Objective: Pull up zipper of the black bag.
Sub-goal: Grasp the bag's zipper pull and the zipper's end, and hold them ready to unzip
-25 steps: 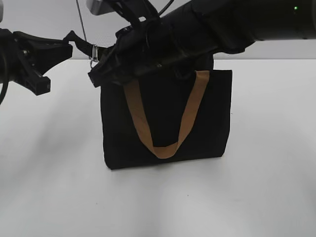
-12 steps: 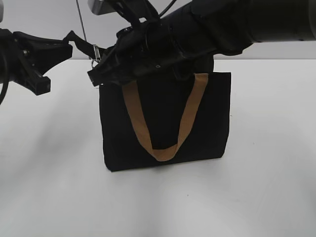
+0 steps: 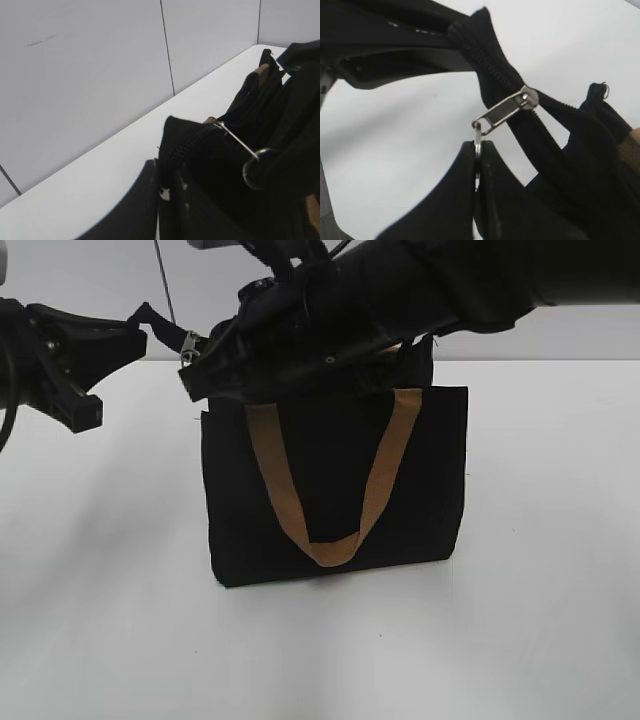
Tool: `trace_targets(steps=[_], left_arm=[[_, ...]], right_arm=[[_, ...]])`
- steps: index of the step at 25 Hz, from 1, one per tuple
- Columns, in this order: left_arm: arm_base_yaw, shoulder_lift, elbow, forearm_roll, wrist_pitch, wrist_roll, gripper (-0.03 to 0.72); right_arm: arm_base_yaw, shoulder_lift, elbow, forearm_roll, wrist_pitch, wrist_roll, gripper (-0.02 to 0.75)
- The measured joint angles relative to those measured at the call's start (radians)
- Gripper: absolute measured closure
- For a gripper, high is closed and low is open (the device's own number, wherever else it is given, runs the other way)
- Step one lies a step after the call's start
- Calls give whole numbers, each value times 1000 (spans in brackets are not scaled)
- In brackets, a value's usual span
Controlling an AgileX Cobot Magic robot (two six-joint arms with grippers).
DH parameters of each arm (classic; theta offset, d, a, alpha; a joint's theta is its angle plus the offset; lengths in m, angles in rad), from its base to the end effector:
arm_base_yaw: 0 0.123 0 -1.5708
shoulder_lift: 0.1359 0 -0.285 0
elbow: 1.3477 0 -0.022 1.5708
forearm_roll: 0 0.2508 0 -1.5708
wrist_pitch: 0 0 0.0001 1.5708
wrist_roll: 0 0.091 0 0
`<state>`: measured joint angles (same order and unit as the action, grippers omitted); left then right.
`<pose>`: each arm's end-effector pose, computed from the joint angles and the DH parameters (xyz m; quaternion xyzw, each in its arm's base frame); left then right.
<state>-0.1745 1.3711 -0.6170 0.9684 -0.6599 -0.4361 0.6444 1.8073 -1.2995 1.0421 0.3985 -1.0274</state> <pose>0.2565 -0.0918 0.2499 0.3762 0.6829 -0.1334 0.6118 0.3101 0.2712 0.2556 -0.3599 0.8050 0.2811 0.3788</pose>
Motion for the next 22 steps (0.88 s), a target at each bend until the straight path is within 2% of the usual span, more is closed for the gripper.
trace_targets(steps=[6,12,22], left_arm=[[0,-8,0,-1,0,0,662],[0,-51,0,4,-1,0,662],[-1,-82,2,-11,1,0,662]], right_arm=[[-74,-36,0,-15,73,76,738],[-133,-37,0,-110,139,192,738],[-213,-37,0,-184,208,292,738]])
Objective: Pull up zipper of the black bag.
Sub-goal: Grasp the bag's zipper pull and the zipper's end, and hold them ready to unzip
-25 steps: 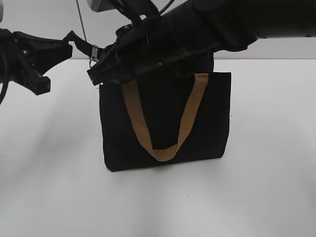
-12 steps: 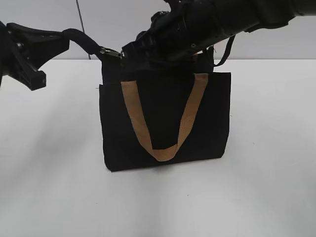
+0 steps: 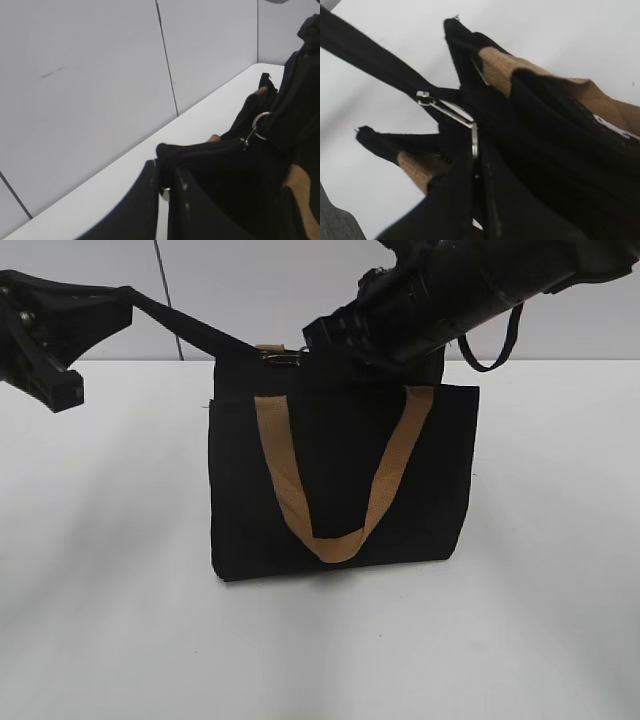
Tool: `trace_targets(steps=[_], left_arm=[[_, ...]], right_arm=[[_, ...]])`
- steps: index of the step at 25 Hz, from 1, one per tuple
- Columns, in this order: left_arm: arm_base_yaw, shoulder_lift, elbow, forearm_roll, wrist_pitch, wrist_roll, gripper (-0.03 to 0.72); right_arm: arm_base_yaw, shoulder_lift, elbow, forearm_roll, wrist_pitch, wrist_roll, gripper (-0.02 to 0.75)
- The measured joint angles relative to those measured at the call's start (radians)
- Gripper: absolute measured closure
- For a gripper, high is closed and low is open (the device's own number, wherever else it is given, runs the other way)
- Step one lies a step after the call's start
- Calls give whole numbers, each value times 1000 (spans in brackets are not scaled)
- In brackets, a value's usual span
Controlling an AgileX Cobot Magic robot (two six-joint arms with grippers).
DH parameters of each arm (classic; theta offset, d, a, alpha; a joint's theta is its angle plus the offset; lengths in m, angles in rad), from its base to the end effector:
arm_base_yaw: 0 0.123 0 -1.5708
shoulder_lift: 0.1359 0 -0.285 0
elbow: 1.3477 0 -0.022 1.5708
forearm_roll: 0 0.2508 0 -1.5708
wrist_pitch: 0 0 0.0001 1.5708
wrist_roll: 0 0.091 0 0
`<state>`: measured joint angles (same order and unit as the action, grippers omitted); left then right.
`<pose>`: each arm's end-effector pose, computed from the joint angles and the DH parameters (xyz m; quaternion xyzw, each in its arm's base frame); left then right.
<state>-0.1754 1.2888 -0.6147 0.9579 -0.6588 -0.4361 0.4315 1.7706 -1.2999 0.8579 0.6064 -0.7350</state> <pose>0.2453 -0.0897 0.2712 0.3723 0.6586 -0.1244 0.6420 0.3390 0.1993 0.2592 -0.2632 0.8702 0.2819 0.3066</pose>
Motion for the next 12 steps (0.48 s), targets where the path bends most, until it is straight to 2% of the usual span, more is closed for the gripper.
trace_targets(steps=[7,12], left_arm=[[-2,-19,6,-4,6,0,663],[24,-24,6,3,0,2,663]], right_arm=[[-45,-19,-2,-68,51,78,738],[-93,-56,-2,-83,74,99,738]])
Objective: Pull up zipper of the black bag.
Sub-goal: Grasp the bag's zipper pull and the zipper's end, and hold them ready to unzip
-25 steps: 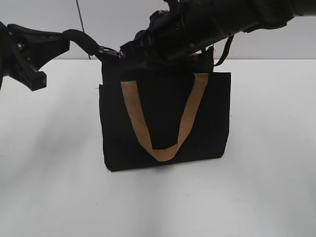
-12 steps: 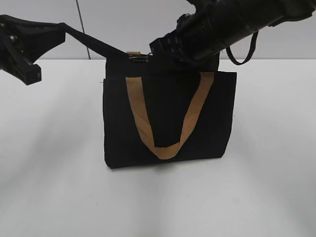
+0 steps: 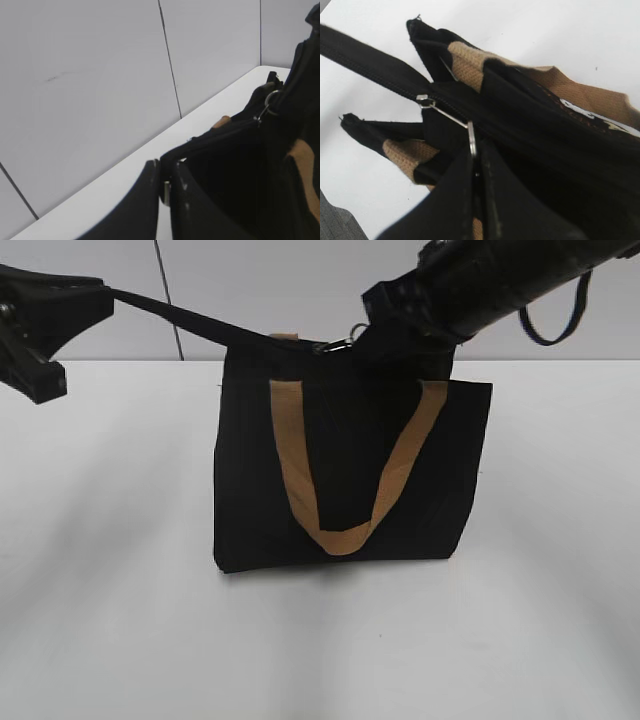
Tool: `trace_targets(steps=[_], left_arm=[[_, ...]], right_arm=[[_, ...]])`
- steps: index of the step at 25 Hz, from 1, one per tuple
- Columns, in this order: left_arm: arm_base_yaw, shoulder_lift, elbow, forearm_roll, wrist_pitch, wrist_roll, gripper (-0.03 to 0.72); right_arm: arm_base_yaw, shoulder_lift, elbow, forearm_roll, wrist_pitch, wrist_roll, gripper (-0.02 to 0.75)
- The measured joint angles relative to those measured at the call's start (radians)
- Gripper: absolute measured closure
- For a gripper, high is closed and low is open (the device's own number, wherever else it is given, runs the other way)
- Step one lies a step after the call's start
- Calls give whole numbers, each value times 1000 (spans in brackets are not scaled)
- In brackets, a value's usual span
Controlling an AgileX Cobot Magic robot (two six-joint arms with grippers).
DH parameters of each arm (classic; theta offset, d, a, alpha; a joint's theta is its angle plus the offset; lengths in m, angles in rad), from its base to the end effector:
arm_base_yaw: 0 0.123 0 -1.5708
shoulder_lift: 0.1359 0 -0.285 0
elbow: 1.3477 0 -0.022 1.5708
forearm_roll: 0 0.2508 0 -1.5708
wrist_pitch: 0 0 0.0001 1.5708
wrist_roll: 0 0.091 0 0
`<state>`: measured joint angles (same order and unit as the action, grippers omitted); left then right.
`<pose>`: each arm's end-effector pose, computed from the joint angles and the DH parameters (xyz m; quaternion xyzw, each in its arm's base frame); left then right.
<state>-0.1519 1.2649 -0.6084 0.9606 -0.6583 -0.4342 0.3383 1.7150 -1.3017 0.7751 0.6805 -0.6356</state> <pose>0.2429 -0.0833 0.2752 0.3665 0.6567 -0.1135 0.6493 0.3425 0.1630 0.2760 -0.2253 0.8869 0.2686 0.3008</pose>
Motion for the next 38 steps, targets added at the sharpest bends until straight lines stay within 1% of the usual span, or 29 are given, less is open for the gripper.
trace_targets(steps=[2,5,11,16,24,29,32,38], left_arm=[[15,-8,0,-9,-2,0,664],[20,-12,0,-13,3,0,664],[24,-12,0,-19,25,0,664],[24,-12,0,-24,35,0,664],[24,-12,0,-24,35,0,664],[25,-12,0,-24,36,-1,664],[25,-12,0,-23,36,-1,664],[25,-12,0,-24,36,-1,664]], right_arm=[[-34,-11,0,-36,14,20,738],[-67,-12,0,-67,40,36,738],[-72,-13,0,-128,66,62,738],[-111,-28,0,-192,75,116,738],[-118,-40,0,-222,78,129,738],[-131,-40,0,-298,79,202,738],[-132,-40,0,-297,80,216,738],[-134,-40,0,-254,80,221,734]])
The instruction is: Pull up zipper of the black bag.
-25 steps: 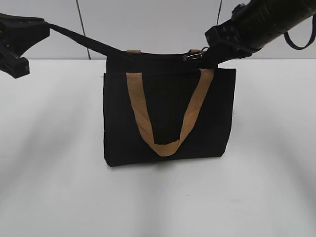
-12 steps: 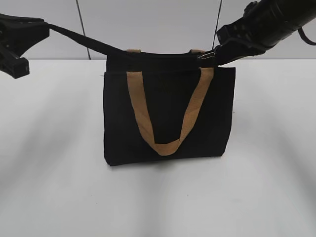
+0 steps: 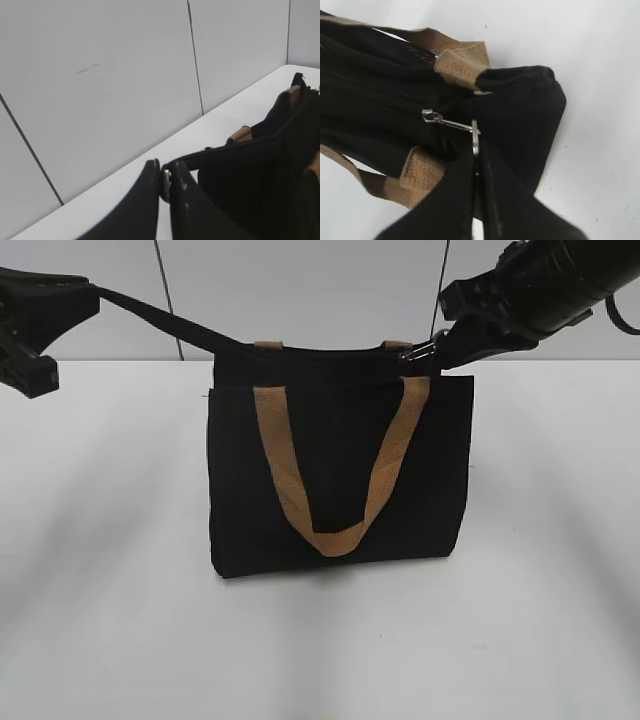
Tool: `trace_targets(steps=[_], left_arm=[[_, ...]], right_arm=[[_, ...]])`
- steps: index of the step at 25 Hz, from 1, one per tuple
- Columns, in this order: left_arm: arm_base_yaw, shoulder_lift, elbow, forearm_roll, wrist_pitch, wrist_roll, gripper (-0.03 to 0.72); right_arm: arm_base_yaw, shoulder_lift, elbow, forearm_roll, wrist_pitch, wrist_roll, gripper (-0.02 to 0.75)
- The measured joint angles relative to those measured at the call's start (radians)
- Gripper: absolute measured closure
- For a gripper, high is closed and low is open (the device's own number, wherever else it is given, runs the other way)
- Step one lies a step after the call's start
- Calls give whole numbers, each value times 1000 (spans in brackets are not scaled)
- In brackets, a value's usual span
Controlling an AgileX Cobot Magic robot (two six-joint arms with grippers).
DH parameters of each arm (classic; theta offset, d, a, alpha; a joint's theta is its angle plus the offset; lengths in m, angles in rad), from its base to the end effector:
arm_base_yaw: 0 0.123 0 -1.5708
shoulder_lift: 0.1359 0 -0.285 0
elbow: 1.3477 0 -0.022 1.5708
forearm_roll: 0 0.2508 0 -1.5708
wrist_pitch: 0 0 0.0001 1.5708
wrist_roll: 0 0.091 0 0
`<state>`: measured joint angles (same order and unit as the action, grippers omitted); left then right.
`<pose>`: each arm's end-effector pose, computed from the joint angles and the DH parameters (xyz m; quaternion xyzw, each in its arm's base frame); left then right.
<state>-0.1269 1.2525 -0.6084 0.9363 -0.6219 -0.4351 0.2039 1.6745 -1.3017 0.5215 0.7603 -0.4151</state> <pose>0.2448 -0.0742 0.2769 0.3437 0.6709 -0.0962 0.6500 0.3485 0.1040 0.2795 -0.1563 0.9297 0.1924 0.2725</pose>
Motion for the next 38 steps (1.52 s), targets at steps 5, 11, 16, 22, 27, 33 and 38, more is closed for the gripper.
trace_targets(steps=[5,11,16,22,27,33,38], left_arm=[[4,0,0,-12,7,0,662],[4,0,0,-21,26,-1,580],[4,0,0,-139,131,-21,200],[4,0,0,-257,416,-25,24],[5,0,0,-503,739,-26,34],[5,0,-57,-874,1109,173,67],[4,27,-178,-1079,1378,394,87]], right_arm=[[-7,-1,0,52,0,-5,559],[-7,-5,0,95,0,-12,270],[-7,-24,0,95,0,-17,223],[-7,-37,0,43,3,-19,218],[-9,-67,0,-71,33,-6,218],[-36,-97,0,-251,165,157,218],[-141,-98,0,-289,308,232,218]])
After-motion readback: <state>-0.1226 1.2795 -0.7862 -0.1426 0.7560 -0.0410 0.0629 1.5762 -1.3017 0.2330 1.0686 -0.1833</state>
